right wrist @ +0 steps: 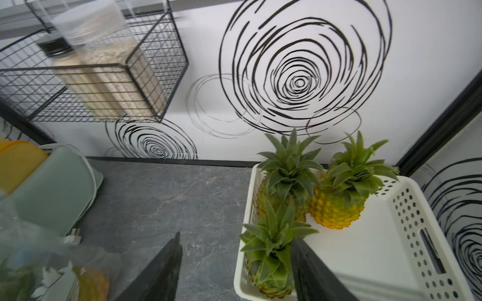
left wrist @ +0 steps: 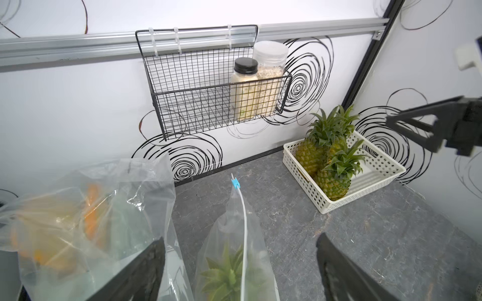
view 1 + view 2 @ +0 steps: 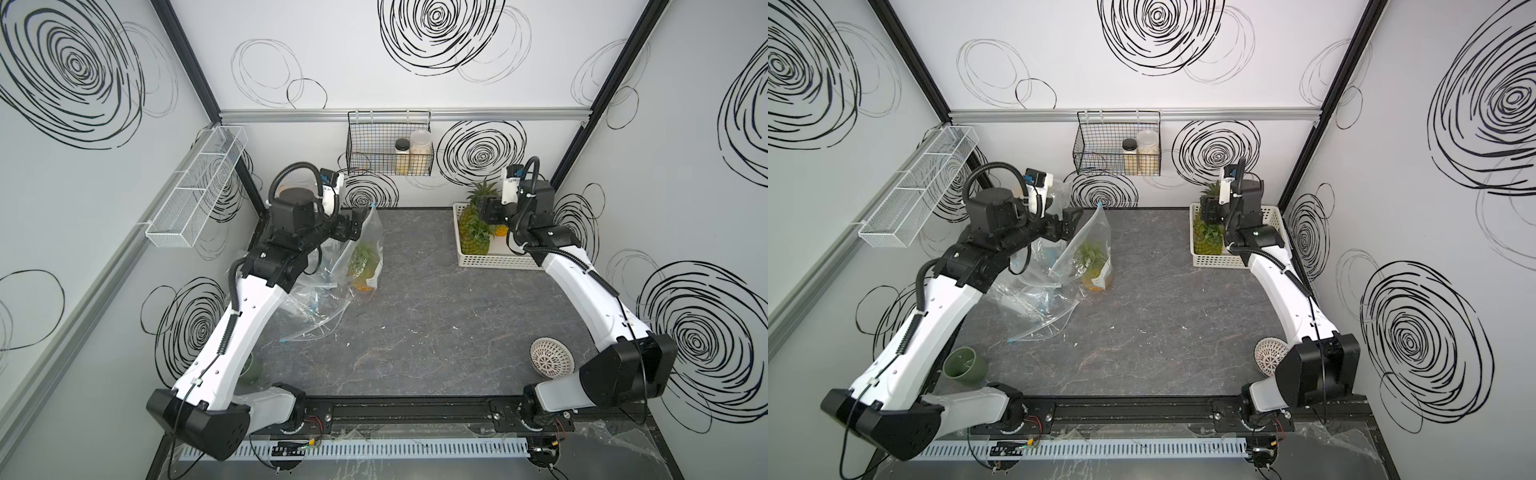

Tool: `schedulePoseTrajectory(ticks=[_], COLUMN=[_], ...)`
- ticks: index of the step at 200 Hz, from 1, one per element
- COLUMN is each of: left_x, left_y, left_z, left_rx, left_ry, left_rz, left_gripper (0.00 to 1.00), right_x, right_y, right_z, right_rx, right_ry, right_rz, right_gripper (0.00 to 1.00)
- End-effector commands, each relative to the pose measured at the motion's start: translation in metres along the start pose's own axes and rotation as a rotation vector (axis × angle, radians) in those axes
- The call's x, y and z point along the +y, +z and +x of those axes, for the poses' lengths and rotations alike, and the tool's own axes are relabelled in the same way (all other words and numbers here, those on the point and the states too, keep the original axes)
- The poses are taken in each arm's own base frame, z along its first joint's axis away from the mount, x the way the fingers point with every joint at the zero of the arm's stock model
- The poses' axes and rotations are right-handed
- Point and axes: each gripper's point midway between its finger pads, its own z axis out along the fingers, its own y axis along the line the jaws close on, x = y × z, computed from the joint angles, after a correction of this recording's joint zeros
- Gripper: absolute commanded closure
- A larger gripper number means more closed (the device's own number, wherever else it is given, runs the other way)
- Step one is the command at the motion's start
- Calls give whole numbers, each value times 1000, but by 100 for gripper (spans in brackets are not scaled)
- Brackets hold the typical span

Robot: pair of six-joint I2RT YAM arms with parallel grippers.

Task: Open the zip-top bag and take out the pineapple
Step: Adjust the zipper food storage bag at the center of the board.

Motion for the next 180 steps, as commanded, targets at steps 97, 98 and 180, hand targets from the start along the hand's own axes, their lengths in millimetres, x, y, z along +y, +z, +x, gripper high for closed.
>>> schedulePoseTrajectory(ticks=[97,98,180], left_x=[-16,-16,-48], left_y=[56,56,57], left_z=[133,133,106], left_rx=[563,563,447], left_ry=[-7,-7,276], left_rz=[5,5,-13], left_gripper=[13,14,100], right_x=[14,13,1], right_y=[-22,-22,-31], right_z=[39,40,59], right_rx=[29,30,55], right_ry=[-25,-25,-5], right_rz=[-72,-71,-73], right_gripper=[30,30,31])
